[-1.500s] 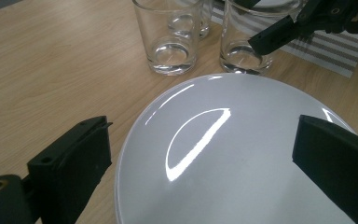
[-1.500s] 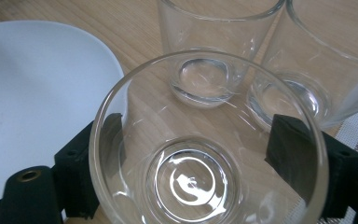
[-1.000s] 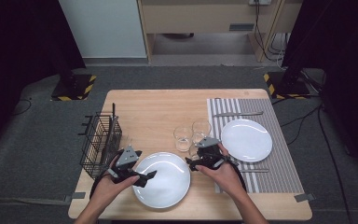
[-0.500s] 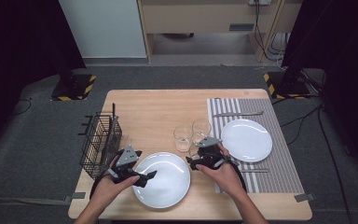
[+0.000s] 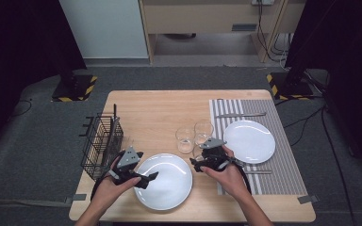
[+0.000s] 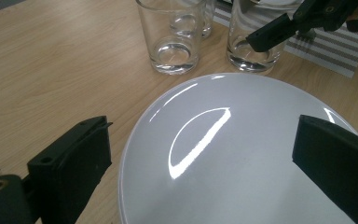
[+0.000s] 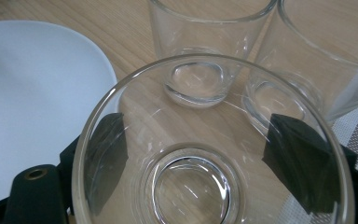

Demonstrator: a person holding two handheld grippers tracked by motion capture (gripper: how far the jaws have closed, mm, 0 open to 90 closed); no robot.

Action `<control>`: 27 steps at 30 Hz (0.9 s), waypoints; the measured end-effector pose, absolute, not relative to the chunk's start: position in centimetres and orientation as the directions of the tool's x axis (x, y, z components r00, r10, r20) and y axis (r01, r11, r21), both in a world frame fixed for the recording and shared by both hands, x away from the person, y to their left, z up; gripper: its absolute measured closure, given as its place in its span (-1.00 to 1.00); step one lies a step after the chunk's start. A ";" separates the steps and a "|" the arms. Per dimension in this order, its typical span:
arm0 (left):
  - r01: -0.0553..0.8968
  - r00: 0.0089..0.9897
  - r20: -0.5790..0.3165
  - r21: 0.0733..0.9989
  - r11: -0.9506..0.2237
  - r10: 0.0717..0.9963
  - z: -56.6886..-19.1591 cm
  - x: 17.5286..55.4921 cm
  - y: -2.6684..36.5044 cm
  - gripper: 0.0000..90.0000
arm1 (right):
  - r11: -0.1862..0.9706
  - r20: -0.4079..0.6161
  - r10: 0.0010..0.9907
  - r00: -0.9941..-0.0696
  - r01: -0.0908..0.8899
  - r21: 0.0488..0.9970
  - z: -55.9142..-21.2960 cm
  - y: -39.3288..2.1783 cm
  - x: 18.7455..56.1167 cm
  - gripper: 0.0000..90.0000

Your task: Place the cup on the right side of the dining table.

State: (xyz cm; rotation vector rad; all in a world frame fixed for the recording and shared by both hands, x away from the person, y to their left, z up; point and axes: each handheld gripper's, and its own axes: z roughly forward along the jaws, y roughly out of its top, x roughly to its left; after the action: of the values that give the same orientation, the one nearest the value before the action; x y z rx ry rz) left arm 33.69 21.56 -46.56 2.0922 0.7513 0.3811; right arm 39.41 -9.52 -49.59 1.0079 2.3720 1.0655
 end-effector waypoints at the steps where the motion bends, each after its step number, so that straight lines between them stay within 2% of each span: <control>1: 0.373 0.772 -0.002 0.811 -0.451 0.635 -46.6 33.7 21.5 -0.92 | 0.465 -0.028 0.728 -0.685 0.463 0.754 -49.5 -9.6 39.4 -0.57; 27: 0.375 0.773 -0.003 0.809 -0.453 0.634 -46.6 33.7 21.5 -0.92 | 0.445 -0.039 0.753 -0.657 0.464 0.766 -46.9 -11.5 39.8 -0.57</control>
State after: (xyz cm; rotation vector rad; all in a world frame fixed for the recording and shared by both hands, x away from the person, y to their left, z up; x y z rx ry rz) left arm 33.72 21.49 -46.65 2.0948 0.7511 0.3782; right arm 39.77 -11.46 -46.87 1.0314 2.3267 1.0602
